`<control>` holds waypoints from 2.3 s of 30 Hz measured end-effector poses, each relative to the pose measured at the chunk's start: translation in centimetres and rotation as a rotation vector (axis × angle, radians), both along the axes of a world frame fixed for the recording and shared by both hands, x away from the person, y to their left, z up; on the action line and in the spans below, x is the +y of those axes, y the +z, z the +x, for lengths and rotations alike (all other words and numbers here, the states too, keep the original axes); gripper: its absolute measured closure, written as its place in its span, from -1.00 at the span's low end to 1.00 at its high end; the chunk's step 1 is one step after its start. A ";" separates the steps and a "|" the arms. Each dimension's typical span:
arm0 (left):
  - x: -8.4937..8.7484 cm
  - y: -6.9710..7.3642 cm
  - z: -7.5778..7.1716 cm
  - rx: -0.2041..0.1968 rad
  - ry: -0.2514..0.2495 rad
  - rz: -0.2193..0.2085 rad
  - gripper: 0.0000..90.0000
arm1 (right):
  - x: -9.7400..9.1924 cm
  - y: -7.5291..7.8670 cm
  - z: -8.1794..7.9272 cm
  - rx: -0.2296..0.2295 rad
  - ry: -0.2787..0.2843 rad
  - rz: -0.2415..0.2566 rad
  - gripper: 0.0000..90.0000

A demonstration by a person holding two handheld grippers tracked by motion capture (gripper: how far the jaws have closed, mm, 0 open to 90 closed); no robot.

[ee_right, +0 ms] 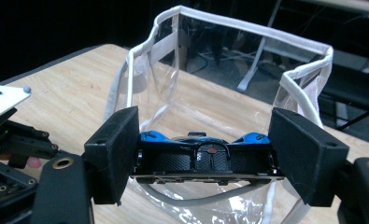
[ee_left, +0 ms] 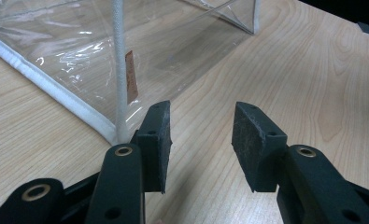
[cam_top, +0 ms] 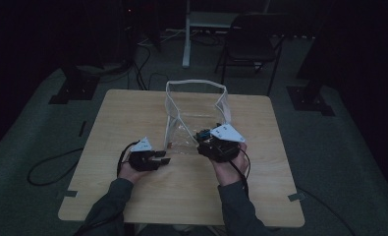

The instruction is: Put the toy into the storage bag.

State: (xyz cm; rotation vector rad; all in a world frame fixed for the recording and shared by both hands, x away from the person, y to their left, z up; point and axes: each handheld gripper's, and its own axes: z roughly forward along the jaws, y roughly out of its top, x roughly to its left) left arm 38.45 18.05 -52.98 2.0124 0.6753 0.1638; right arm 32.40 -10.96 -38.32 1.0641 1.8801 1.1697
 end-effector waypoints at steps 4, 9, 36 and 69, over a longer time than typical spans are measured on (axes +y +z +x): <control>-0.1 -0.1 0.0 0.003 -0.003 0.005 0.28 | 0.2 -0.3 -0.2 -0.041 -0.002 0.004 -0.42; -0.2 0.0 0.0 -0.003 -0.005 0.001 0.28 | 0.6 -1.2 -0.7 -0.089 -0.029 0.024 -0.41; -0.6 -0.2 0.0 0.002 -0.022 0.000 0.27 | 0.3 -2.1 -1.9 -0.179 -0.102 0.104 0.93; -0.2 -0.3 0.0 0.000 -0.013 0.017 0.26 | -6.4 -4.1 0.2 -0.152 -0.169 -0.102 0.70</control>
